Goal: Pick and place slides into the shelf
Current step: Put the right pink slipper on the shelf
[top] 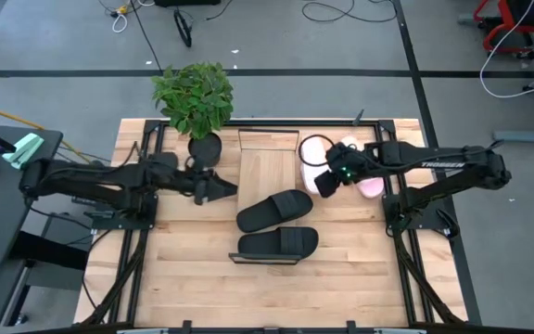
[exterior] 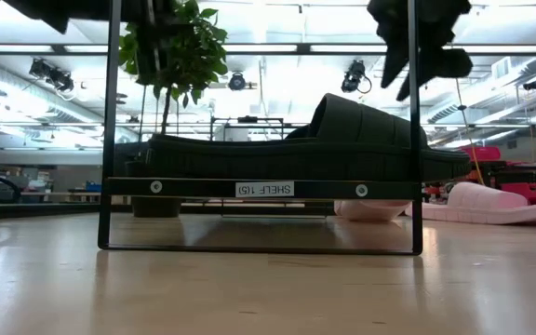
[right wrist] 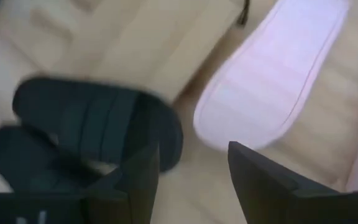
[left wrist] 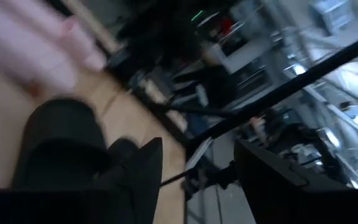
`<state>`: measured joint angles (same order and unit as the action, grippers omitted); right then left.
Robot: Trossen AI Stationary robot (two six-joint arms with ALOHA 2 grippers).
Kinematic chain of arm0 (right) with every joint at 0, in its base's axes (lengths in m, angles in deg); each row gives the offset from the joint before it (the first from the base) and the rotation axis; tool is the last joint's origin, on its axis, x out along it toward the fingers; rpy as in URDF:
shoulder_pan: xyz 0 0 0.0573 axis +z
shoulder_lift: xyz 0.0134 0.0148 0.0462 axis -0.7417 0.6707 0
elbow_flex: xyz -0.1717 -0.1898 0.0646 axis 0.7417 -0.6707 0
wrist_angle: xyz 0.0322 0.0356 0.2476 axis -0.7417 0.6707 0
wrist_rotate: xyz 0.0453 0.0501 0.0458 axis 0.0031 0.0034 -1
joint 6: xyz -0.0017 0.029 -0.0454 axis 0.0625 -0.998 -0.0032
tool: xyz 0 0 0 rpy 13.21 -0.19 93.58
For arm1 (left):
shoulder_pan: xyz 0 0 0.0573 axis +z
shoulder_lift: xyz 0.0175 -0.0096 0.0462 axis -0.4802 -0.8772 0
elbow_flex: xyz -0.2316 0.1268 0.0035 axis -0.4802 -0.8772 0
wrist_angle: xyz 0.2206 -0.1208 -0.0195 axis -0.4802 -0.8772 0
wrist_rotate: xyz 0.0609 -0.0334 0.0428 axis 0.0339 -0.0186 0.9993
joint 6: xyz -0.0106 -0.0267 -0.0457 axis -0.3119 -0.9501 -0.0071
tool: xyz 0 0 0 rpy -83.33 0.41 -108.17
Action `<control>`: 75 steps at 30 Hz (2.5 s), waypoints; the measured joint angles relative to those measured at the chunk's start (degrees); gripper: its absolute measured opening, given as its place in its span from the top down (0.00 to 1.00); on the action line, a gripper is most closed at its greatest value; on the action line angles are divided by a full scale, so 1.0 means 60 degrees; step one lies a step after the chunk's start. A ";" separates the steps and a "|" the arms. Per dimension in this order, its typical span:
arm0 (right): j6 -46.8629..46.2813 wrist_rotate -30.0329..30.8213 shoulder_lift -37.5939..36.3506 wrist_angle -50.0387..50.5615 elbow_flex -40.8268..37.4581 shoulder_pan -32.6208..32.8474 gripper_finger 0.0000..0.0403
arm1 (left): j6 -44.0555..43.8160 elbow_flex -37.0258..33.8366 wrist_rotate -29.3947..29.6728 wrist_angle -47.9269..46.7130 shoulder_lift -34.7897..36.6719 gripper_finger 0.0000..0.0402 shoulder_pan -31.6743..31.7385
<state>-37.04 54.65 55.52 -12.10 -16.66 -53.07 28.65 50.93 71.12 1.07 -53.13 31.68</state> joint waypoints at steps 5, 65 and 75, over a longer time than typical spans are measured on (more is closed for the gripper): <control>-0.1818 0.0239 0.0000 0.0315 -0.0578 -0.0153 0.51 | 0.0375 -0.0002 0.0031 -0.0004 0.0693 0.51 0.0007; 0.5814 -0.1484 0.0000 0.1391 -0.0849 -0.4739 0.51 | 0.0599 -0.0004 0.0680 -0.0003 0.1106 0.56 0.2688; 0.3791 -0.0355 0.0512 0.2089 -0.0849 -0.5146 0.51 | 0.0596 -0.0004 0.0677 -0.0003 0.1106 0.57 0.2688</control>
<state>-14.30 52.52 58.59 0.43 -21.76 -83.94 32.22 50.91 75.18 1.05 -46.49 47.81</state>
